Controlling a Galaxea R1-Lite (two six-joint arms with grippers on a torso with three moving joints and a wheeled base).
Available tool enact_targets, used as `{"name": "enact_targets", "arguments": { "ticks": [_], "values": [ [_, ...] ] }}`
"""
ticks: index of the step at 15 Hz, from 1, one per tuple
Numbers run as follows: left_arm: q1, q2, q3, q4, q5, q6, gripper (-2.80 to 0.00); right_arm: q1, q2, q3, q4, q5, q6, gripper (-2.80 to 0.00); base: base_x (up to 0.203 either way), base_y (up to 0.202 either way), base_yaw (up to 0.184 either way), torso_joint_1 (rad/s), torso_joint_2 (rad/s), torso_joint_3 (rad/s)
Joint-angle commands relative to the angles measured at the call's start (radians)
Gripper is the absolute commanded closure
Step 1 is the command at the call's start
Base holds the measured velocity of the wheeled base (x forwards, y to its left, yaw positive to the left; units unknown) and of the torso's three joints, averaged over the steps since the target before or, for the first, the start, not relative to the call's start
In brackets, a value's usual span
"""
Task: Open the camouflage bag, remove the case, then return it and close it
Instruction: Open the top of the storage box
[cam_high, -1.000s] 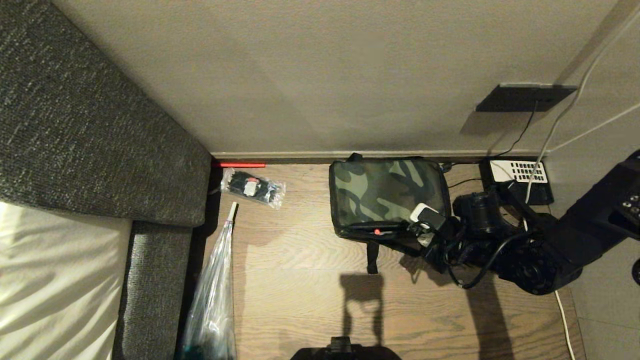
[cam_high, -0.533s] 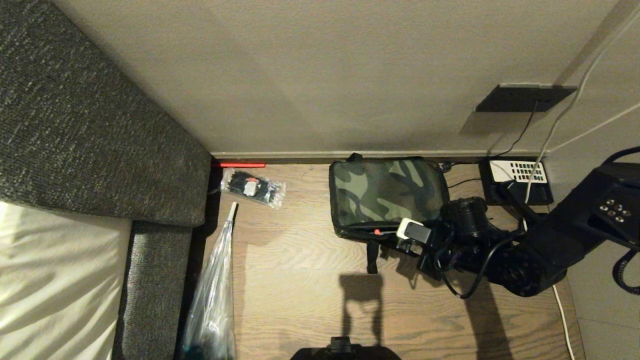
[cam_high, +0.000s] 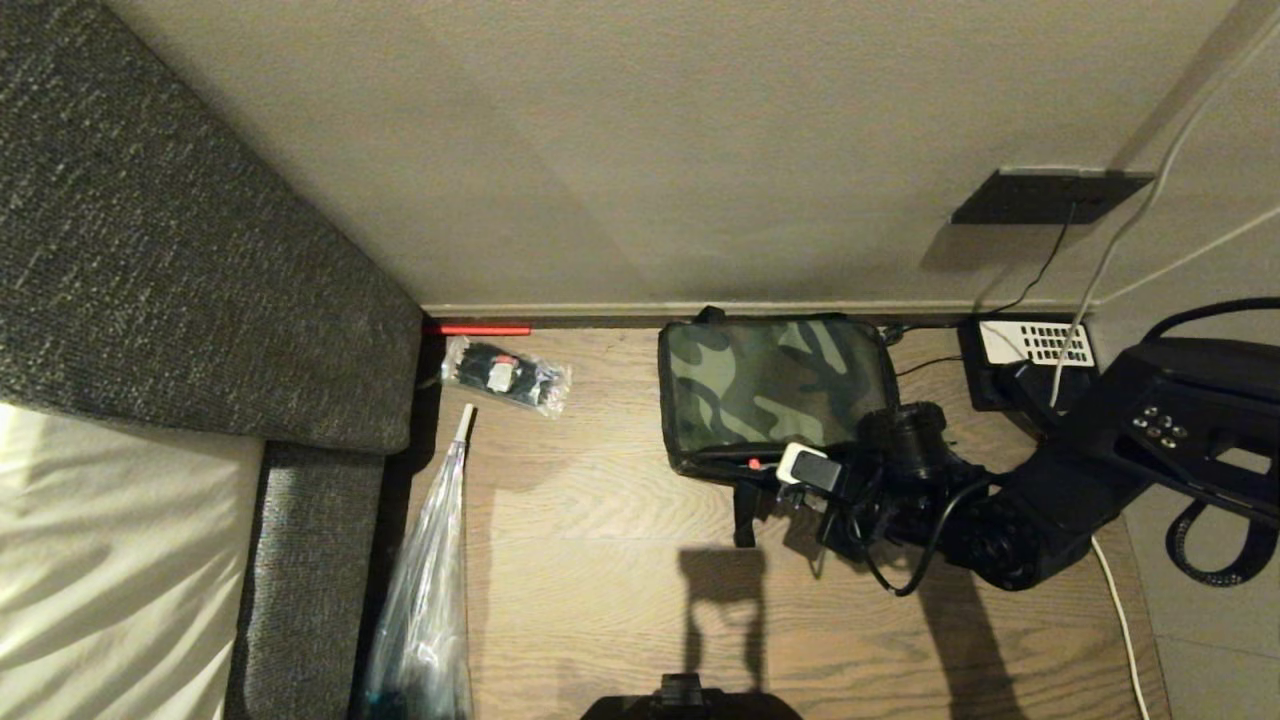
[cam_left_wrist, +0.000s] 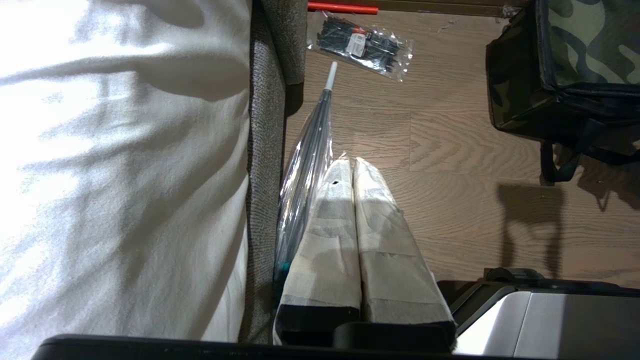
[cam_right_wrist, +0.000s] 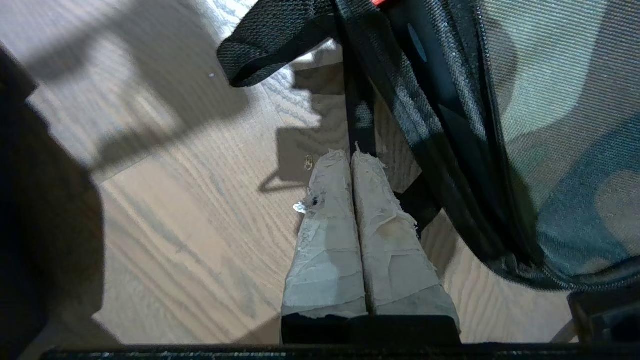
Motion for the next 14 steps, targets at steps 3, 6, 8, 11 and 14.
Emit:
{"name": "enact_targets", "arguments": {
  "ticks": [3,6,8,11,14],
  "values": [
    [0.0,0.0,0.0,0.0,0.001,0.0,0.0,0.014,0.054,-0.018,-0.052,-0.003,-0.007,0.0,0.0,0.0,0.0,0.0,0.0,0.0],
    [0.0,0.0,0.0,0.0,0.001,0.0,0.0,0.016,0.053,-0.026,-0.055,-0.026,-0.036,0.0,0.0,0.0,0.0,0.0,0.0,0.0],
    [0.0,0.0,0.0,0.0,0.001,0.0,0.0,0.017,0.06,-0.03,-0.054,-0.03,-0.051,0.0,0.0,0.0,0.0,0.0,0.0,0.0],
    [0.0,0.0,0.0,0.0,0.001,0.0,0.0,0.024,0.056,-0.042,-0.056,-0.029,-0.13,0.0,0.0,0.0,0.0,0.0,0.0,0.0],
    [0.0,0.0,0.0,0.0,0.001,0.0,0.0,0.024,0.059,-0.047,-0.058,-0.03,-0.188,0.0,0.0,0.0,0.0,0.0,0.0,0.0]
  ]
}}
